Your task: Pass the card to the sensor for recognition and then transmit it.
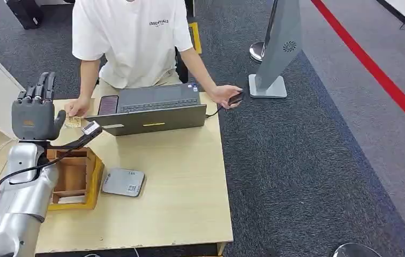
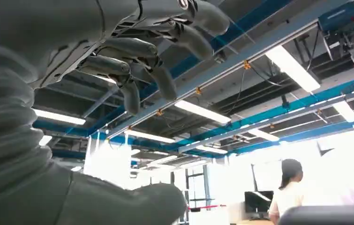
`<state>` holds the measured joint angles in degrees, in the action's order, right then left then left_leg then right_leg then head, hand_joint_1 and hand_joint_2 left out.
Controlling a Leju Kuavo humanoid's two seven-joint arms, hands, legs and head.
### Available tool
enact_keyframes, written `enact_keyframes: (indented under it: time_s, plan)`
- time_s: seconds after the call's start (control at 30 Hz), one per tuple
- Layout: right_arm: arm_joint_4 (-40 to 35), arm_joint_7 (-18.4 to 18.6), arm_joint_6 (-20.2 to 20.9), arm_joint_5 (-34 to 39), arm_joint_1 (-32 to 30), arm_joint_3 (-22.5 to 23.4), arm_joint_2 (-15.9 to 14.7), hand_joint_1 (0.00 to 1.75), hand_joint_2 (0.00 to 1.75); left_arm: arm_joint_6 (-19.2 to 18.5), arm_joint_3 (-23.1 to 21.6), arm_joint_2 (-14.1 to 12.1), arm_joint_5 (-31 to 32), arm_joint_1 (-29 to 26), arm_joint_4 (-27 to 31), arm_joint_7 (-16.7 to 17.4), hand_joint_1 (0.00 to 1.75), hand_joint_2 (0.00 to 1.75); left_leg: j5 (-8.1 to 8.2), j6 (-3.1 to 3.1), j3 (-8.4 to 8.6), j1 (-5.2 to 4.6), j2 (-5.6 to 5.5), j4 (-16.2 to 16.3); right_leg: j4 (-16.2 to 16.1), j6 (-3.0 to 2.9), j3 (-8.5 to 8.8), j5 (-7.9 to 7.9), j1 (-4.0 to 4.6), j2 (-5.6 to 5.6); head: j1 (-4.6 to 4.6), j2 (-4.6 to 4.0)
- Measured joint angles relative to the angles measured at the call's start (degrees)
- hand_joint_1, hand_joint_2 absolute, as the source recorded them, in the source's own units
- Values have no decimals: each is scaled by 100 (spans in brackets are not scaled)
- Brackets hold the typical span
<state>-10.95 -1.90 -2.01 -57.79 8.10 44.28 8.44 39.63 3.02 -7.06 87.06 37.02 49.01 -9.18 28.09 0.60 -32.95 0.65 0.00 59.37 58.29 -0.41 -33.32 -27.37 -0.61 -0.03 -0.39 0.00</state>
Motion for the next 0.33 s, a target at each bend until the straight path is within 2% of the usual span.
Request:
enact_keyframes:
  time_s: [0.17, 0.33]
  plan:
    - [0, 0, 24, -7, -27, 9, -2, 0, 175, 0, 46, 15, 13, -90, 144, -15, 0, 175, -1, 0, 1, 0, 1, 0, 0, 1, 0, 1, 0, 1, 0, 0]
    - [0, -66, 37, 4, -57, 72, -15, 0, 175, 0, 74, 15, -114, -275, 481, -293, 0, 175, 0, 0, 0, 0, 1, 0, 0, 2, 0, 1, 0, 2, 0, 0]
